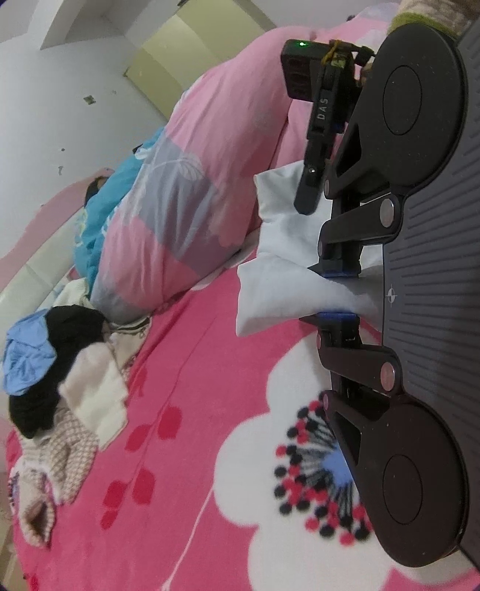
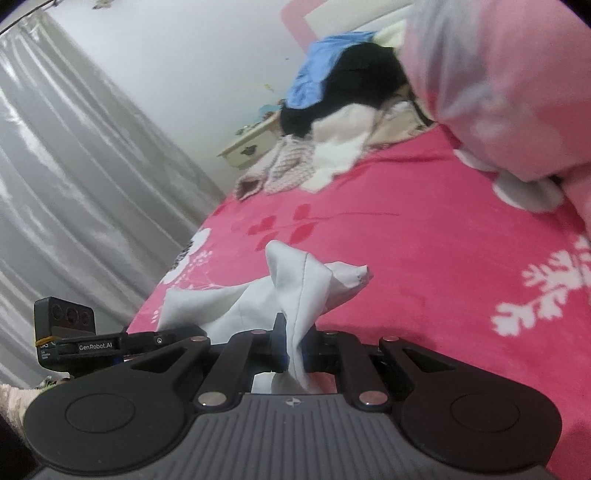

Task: Fold clothes
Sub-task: 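Lift the folded shirt with both grippers and carry it toward the clothes stack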

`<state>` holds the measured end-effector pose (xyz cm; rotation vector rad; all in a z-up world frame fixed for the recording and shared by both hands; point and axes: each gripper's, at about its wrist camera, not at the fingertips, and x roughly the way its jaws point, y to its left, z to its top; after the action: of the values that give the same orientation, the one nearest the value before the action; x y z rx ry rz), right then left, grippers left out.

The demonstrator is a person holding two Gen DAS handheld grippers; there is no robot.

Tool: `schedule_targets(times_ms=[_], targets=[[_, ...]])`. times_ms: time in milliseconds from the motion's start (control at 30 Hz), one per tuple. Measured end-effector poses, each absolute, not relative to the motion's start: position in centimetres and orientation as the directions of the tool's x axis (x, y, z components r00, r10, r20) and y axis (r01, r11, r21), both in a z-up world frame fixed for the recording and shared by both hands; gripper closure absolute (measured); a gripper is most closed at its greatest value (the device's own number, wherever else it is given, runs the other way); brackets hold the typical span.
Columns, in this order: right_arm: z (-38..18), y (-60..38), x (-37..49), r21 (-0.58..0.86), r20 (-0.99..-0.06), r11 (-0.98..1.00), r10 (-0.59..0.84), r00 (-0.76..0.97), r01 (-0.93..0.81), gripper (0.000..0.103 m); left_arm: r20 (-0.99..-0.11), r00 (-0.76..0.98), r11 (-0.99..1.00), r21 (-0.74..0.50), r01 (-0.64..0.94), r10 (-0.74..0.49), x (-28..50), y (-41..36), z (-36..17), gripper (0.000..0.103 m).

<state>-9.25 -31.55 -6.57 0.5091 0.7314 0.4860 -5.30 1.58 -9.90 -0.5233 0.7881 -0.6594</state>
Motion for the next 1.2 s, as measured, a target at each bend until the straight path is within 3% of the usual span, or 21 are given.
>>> schedule_targets(times_ms=[300, 600, 867, 1200], targets=[[-6.1, -26.1, -7.9, 0.581, -0.499, 0.74, 0.652, 0.57, -0.338, 0.095, -0.484, 0.601, 0.734, -0.621, 0.277, -0.636, -8.8, 6.0, -8.7, 0.089], [-6.0, -16.2, -4.7, 0.531, -0.576, 0.687, 0.722, 0.383, -0.496, 0.095, -0.506, 0.708, 0.768, -0.635, 0.08, -0.493, -12.8, 12.6, -9.1, 0.09], [-6.4, -4.8, -0.5, 0.495, -0.623, 0.603, 0.748, 0.229, -0.625, 0.095, -0.53, 0.793, 0.757, -0.638, -0.138, -0.302, -16.2, 19.6, -9.5, 0.09], [-7.5, 9.9, 2.8, 0.464, -0.63, 0.46, 0.772, 0.083, -0.757, 0.095, -0.613, 0.789, 0.808, -0.449, -0.381, 0.031, -18.6, 27.0, -8.1, 0.09]])
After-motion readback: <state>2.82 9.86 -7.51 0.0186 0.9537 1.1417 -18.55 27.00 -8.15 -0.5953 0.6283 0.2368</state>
